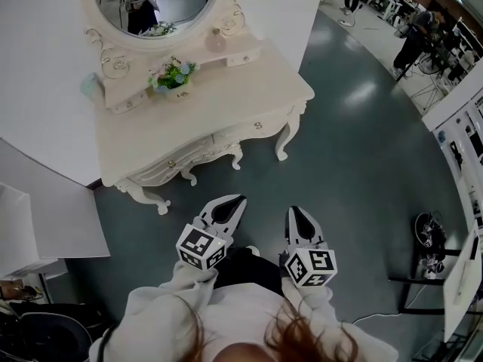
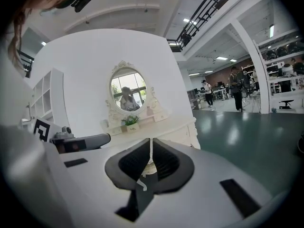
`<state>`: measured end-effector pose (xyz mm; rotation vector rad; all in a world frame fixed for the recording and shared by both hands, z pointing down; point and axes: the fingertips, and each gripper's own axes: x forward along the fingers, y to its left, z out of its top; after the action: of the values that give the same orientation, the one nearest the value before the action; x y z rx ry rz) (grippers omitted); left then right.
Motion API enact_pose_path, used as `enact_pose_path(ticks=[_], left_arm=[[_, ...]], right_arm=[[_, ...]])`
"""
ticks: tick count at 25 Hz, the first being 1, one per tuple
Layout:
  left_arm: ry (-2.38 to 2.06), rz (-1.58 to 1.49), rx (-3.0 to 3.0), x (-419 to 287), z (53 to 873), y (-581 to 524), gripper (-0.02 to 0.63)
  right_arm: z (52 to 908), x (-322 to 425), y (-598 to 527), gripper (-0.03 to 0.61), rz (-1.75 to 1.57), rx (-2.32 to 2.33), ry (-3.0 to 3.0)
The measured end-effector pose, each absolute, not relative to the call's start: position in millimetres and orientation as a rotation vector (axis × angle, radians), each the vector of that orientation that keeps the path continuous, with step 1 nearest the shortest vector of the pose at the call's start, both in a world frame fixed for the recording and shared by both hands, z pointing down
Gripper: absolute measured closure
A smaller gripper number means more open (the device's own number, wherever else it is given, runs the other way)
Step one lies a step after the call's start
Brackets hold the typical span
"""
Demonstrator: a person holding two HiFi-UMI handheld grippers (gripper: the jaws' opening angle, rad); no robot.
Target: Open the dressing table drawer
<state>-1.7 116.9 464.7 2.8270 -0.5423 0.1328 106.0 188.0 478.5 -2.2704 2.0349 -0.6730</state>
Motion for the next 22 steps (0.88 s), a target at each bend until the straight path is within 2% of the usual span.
enact_pose_path(ticks=[22], left_arm=[[-0.651, 0.096, 2.879, 47.1, 458.7, 78.7, 0.589]], right_arm=[[472.7, 169.4, 148.5, 0.537, -0.561, -2.134, 2.053]])
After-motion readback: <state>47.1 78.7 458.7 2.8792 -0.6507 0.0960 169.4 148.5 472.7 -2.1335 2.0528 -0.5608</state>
